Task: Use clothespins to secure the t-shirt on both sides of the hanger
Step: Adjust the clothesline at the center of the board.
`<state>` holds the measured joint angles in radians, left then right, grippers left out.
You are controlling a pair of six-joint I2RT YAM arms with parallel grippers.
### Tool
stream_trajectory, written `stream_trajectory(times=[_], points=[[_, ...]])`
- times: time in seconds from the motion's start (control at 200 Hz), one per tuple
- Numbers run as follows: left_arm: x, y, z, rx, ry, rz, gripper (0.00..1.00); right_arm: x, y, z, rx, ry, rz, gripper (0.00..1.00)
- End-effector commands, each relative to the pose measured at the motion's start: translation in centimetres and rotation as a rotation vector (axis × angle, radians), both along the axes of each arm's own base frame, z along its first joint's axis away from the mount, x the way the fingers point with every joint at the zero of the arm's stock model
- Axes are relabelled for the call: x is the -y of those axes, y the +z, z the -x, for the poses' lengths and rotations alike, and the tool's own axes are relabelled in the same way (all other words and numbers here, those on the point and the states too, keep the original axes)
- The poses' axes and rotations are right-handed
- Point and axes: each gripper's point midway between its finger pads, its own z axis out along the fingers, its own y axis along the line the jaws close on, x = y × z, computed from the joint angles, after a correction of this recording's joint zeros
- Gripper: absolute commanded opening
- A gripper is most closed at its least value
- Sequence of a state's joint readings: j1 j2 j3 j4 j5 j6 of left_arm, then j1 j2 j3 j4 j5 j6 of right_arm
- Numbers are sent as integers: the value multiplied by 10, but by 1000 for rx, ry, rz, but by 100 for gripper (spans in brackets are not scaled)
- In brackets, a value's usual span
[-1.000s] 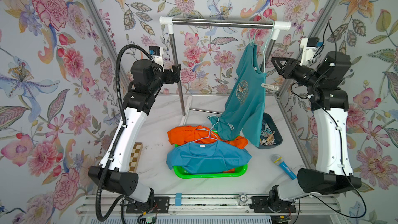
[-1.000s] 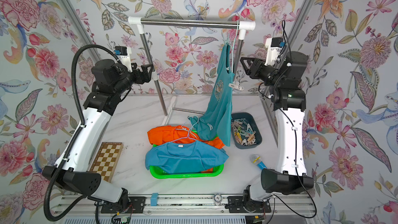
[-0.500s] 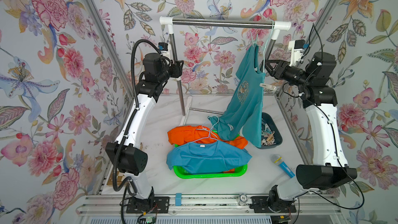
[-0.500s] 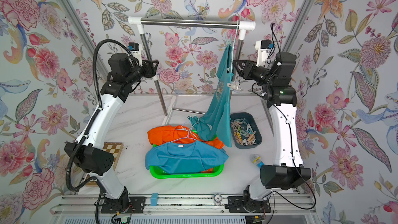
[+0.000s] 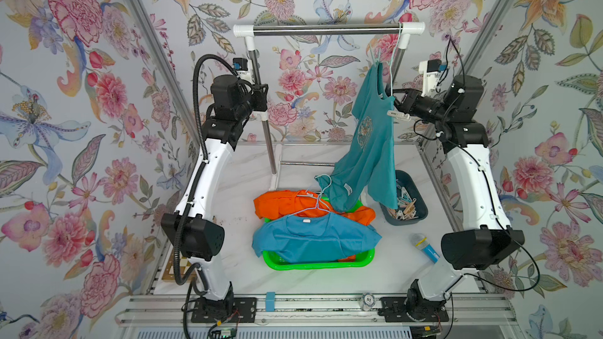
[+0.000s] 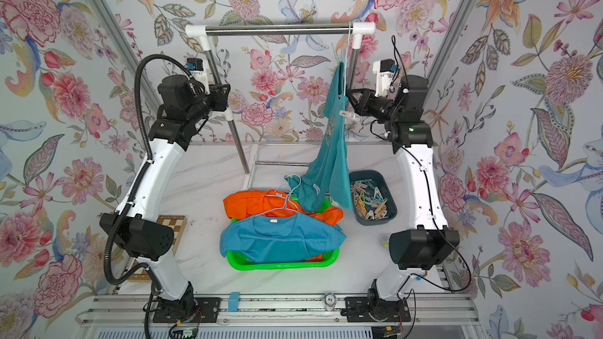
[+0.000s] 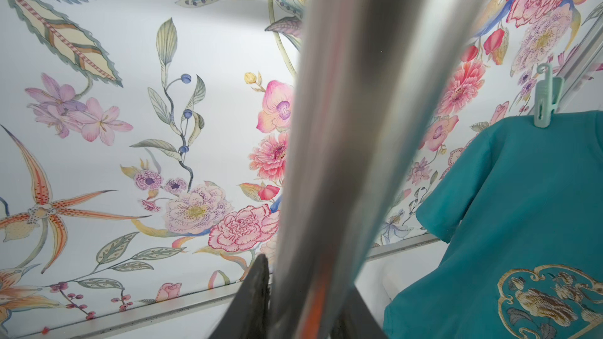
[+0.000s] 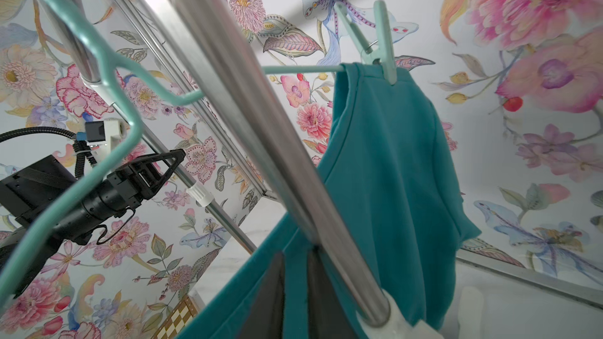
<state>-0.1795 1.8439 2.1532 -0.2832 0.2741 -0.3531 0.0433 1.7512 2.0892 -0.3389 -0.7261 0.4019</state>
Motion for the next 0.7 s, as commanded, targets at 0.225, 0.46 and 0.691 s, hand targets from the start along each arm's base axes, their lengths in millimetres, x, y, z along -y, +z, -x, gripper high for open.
stream_trajectory(times=[0.225, 0.46, 0.691], points=[[-28, 14, -21, 40, 47, 26, 31, -51, -10, -37, -20, 98, -25, 16], [-37, 14, -29, 47, 60, 26, 36, -62, -17, -67, -23, 116, -60, 16], [-35, 22, -24, 49, 31, 39, 63, -57, -15, -72, -28, 124, -83, 27]])
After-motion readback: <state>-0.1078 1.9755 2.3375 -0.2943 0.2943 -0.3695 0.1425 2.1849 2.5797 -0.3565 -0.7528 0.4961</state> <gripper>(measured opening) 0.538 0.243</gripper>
